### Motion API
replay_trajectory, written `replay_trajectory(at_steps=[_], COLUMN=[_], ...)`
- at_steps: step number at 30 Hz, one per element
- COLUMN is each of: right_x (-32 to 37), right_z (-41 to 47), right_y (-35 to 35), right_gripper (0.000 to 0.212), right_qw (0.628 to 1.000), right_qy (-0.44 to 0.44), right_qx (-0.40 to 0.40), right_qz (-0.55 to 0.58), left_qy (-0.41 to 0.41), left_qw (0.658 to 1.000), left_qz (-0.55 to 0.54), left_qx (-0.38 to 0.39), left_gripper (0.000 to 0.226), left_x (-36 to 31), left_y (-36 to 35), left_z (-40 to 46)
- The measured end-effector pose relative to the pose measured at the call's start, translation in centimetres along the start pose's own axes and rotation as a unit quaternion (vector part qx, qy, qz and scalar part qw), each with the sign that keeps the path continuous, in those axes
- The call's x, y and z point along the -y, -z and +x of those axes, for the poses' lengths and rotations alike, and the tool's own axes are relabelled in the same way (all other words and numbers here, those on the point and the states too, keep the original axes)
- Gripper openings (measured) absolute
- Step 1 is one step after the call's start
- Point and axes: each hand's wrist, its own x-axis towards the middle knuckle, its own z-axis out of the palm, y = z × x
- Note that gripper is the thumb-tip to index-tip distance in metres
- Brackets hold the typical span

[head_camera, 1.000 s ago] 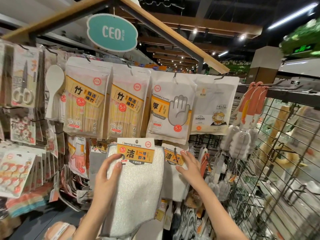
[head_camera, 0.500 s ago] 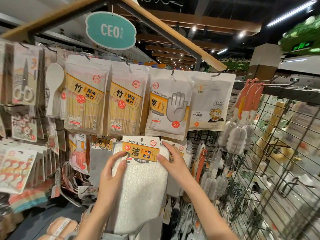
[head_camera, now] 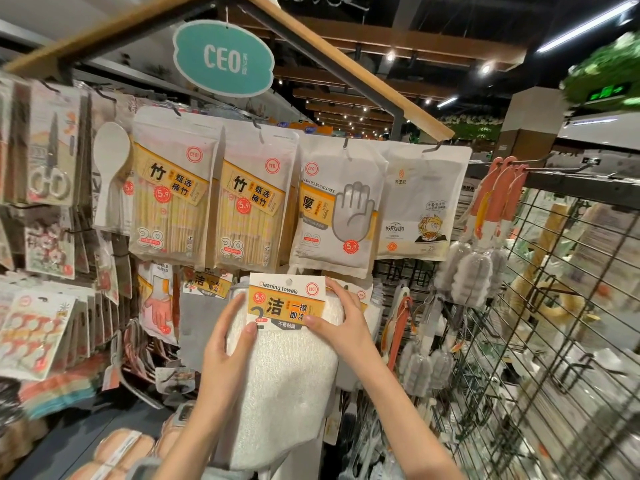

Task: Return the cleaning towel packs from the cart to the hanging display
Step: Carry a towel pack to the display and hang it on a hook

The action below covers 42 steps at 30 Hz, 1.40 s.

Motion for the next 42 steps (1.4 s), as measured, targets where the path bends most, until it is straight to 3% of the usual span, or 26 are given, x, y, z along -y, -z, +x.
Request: replay_trajectory(at_steps=[5,14,19,28,31,36,42], right_x=[-0.1,0.0,-0.2,-0.9,-1.7,-3.9,-6.5], right_z=[-0.2,0.1,0.2,0.7,0.9,0.5,-0.5], right_y=[0.5,1.5,1.5,2.2,3.0,3.5,3.5], right_gripper=[0.039,0.039,0.038,0.037,0.036,0.057,0.052], right_qw=[0.999,0.997,0.996,0.99,0.987,0.984,0.983], right_qy=[-0.009,0.004,0.013,0.001,-0.019,-0.043,-0.059], right_qx=[-0.005,0.022,-0.006,-0.07,-0.102,-0.132,-0.145], right_qz=[0.054,0.071,0.091,0.126,0.123,0.116,0.091], left_qy=[0.021,0.028,0.031,-0.003,-0.006,-0.019,-0.036], left_qw=[1.0,0.999,1.0,1.0,1.0,0.999,0.998], left_qz=[-0.006,-0.017,-0.001,-0.019,-0.018,-0.012,0.028], left_qx=[-0.018,0.011,0.008,-0.023,-0.024,-0.043,-0.044], left_gripper=[0.063,0.034,0.04,0.012,0.023,0.028,0.03], left_x=[-0.1,-0.1,0.1,-0.2,0.2,0.4,0.7], left_y=[-0.2,0.1,0.6,1.8,2.3,2.5,2.5], left_z=[0.2,0.6,0.8,1.6,1.9,2.5,2.5])
